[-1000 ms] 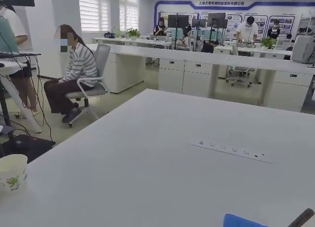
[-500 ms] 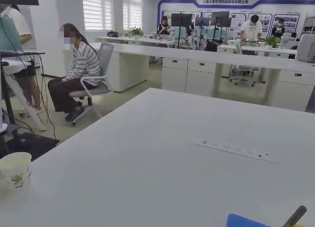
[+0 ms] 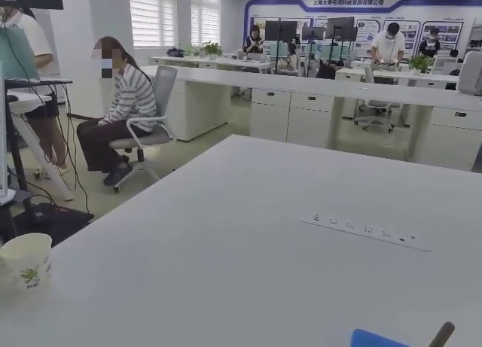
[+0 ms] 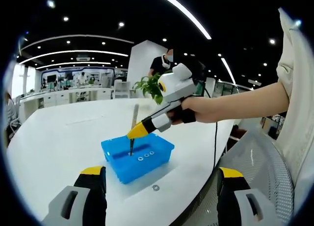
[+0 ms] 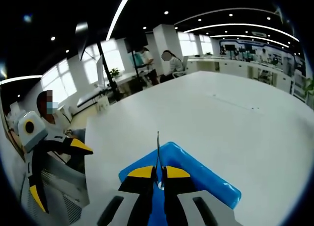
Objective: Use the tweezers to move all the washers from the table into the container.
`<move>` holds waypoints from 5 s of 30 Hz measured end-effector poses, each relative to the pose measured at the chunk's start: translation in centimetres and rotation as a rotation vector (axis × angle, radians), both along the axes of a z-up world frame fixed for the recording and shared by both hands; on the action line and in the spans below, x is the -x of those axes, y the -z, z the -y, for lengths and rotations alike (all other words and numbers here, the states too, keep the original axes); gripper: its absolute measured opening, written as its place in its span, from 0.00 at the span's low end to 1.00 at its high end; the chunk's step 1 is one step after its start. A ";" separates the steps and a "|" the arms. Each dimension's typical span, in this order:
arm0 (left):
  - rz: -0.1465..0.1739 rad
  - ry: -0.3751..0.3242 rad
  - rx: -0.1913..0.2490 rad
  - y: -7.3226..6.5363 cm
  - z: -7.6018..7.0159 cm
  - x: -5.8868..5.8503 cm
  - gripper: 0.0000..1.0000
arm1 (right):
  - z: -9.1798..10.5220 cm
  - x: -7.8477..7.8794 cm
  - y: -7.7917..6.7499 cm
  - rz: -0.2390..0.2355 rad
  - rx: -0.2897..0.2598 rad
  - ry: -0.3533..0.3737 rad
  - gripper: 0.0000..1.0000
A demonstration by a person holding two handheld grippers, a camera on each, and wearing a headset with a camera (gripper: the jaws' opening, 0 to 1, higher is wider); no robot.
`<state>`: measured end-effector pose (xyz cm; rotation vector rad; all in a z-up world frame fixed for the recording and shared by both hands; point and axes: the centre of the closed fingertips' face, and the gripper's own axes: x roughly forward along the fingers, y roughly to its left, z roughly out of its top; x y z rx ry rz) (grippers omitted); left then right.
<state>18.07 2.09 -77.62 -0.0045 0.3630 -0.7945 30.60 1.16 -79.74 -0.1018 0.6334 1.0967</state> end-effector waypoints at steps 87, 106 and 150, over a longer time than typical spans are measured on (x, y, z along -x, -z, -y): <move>-0.034 -0.050 -0.015 0.6 -1.0 -0.5 0.94 | 1.1 8.8 3.5 -0.104 -0.054 -0.056 0.04; -0.037 -0.048 -0.017 0.8 -0.9 -0.4 0.94 | -0.2 11.4 3.8 0.128 0.110 -0.259 0.04; -0.035 -0.047 -0.008 0.7 -0.9 -0.4 0.93 | -0.6 5.5 -3.8 0.116 -0.123 -0.086 0.03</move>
